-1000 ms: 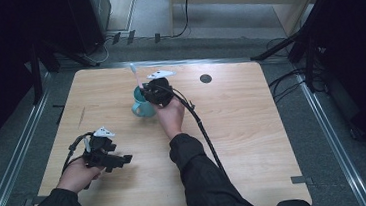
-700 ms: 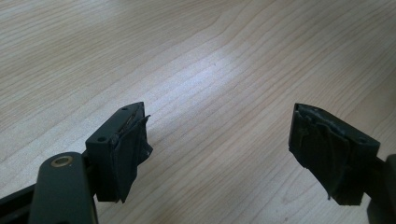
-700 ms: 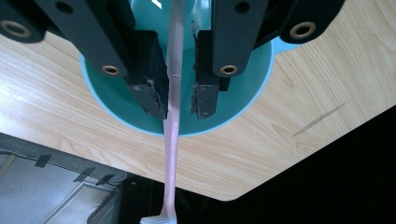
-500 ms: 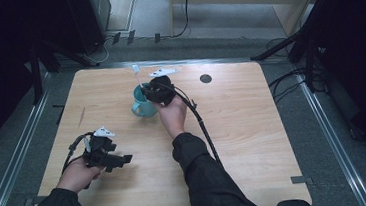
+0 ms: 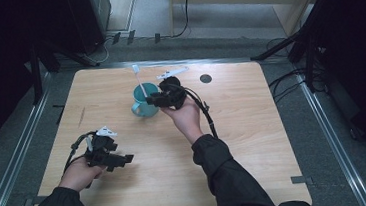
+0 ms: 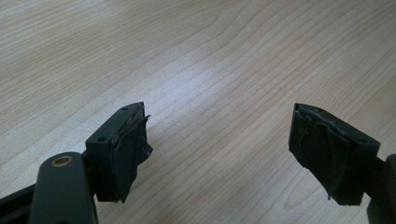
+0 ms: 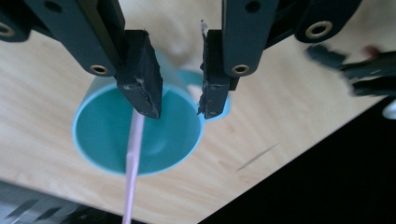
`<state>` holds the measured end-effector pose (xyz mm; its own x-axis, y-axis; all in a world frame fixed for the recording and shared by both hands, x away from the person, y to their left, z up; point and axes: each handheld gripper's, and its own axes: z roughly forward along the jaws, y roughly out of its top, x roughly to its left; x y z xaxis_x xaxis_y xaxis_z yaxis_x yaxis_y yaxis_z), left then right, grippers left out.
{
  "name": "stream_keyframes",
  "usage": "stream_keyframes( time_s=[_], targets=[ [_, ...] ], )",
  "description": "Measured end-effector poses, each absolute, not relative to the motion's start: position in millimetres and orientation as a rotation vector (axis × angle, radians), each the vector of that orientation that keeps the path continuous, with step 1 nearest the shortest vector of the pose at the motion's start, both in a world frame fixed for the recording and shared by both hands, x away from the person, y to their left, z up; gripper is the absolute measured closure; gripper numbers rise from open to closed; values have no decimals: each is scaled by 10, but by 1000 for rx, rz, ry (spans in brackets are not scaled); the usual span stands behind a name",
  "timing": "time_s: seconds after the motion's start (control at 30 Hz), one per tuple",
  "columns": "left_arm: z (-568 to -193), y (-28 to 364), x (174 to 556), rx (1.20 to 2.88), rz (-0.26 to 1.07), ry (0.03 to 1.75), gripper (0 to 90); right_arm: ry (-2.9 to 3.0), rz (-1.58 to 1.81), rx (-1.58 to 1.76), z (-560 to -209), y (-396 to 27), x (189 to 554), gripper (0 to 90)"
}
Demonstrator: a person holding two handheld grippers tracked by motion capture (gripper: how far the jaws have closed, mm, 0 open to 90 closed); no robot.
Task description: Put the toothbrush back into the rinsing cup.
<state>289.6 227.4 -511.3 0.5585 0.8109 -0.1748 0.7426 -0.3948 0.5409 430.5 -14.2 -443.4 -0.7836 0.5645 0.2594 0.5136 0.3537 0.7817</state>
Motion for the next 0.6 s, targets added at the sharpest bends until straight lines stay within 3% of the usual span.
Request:
stream_keyframes(
  time_s=[0.4,0.6],
  targets=[
    [-5128,2275,2887,2227,170,1255,195,2632,1393,905,-4325,-461,4043,583],
    [-5137,2266,2885,2229,168,1261,195,2649,1371,835,-4367,-622,3923,584]
  ],
)
